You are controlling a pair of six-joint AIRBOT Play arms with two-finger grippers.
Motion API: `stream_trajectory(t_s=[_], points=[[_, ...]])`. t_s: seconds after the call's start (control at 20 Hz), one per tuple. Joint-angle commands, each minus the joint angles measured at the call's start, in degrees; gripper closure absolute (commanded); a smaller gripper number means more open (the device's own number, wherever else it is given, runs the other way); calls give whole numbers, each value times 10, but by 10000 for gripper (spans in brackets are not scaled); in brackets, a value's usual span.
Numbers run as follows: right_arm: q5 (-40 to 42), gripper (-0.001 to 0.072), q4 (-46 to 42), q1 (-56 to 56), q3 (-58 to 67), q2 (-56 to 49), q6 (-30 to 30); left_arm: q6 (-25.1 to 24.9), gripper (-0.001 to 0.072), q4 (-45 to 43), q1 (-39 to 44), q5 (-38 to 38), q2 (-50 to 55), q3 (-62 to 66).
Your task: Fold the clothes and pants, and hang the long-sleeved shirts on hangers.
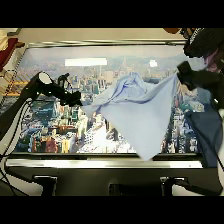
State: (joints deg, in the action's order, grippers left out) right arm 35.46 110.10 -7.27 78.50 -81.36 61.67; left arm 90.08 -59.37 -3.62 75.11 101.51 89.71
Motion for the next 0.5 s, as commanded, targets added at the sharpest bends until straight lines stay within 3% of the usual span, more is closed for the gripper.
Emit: stream_trajectory(t_s=[0.0,0.15,0.25,0.3,0.45], points=[[-19,674,5,45,122,-152,-45,4,690,0,23,5,11,-1],[3,647,11,57,138,-195,-60,6,689,-2,37,5,13,-3],[23,370,14,40,138,-184,-55,6,690,-2,40,5,13,-2],[45,308,14,24,138,-167,-42,6,690,-2,40,5,13,-2],[180,320,10,-54,138,-87,77,6,690,-2,40,6,12,-2]])
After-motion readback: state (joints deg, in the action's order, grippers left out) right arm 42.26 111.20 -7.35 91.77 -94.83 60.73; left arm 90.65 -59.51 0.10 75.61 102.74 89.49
